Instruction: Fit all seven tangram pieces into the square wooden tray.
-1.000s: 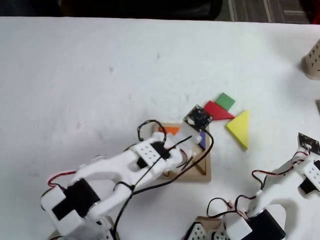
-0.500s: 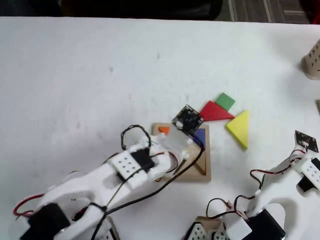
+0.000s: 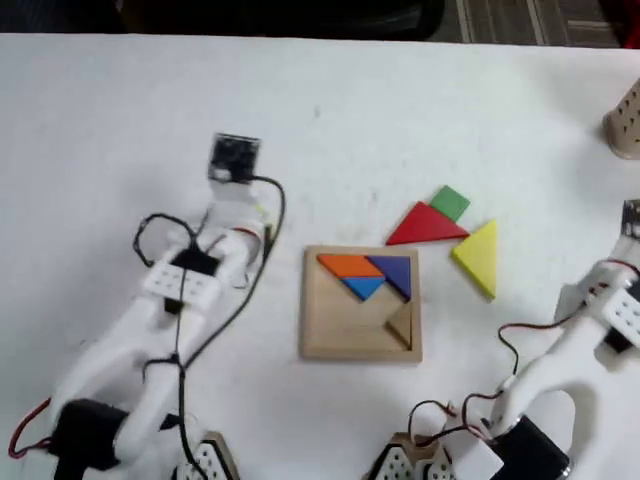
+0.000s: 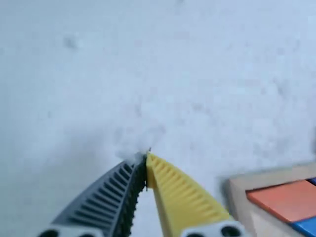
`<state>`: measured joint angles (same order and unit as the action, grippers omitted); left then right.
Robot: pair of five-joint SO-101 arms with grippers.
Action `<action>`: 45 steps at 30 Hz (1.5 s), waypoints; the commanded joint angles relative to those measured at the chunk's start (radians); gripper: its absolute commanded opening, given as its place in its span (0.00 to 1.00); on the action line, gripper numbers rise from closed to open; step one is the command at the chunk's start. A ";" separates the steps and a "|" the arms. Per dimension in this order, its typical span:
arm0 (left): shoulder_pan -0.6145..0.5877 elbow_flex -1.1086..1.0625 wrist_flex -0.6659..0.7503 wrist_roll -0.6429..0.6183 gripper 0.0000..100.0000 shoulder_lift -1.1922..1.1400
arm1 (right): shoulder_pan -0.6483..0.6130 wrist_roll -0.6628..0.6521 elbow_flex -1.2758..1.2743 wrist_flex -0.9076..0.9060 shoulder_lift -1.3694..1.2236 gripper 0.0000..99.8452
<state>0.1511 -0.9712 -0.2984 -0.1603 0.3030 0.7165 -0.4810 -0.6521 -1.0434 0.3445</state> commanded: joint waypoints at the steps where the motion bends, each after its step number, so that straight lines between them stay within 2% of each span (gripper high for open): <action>1: -0.110 0.104 0.037 0.003 0.03 -0.051 | -0.159 0.038 0.087 -0.036 0.035 0.13; 8: -0.143 0.129 0.037 0.005 0.03 -0.114 | -0.432 0.037 0.339 -0.102 -0.127 0.13; 12: -0.151 0.132 0.044 0.005 0.03 -0.116 | -0.518 0.029 0.594 -0.162 -0.351 0.13; 17: -0.174 0.146 0.046 0.005 0.03 -0.122 | -0.579 -0.055 0.890 -0.234 -0.630 0.13; 24: -0.173 0.146 0.046 0.006 0.03 -0.122 | -0.619 -0.284 1.300 -0.452 -0.984 0.13; 28: -0.171 0.146 0.046 0.006 0.03 -0.122 | -0.636 -0.321 1.513 -0.535 -1.178 0.14; 33: -0.171 0.147 0.046 0.006 0.03 -0.124 | -0.628 -0.324 1.751 -0.579 -1.377 0.30; 35: -0.171 0.147 0.046 0.006 0.03 -0.124 | -0.622 -0.325 1.830 -0.604 -1.443 0.33; 42: -0.170 0.149 0.046 0.006 0.03 -0.124 | -0.618 -0.327 2.030 -0.668 -1.598 0.19; 45: -0.170 0.149 0.046 0.006 0.03 -0.124 | -0.616 -0.325 2.074 -0.668 -1.624 0.17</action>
<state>-0.0130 -0.8838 -0.2862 -0.1603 0.1772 0.0982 -0.7956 1.3732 -1.7047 -1.2666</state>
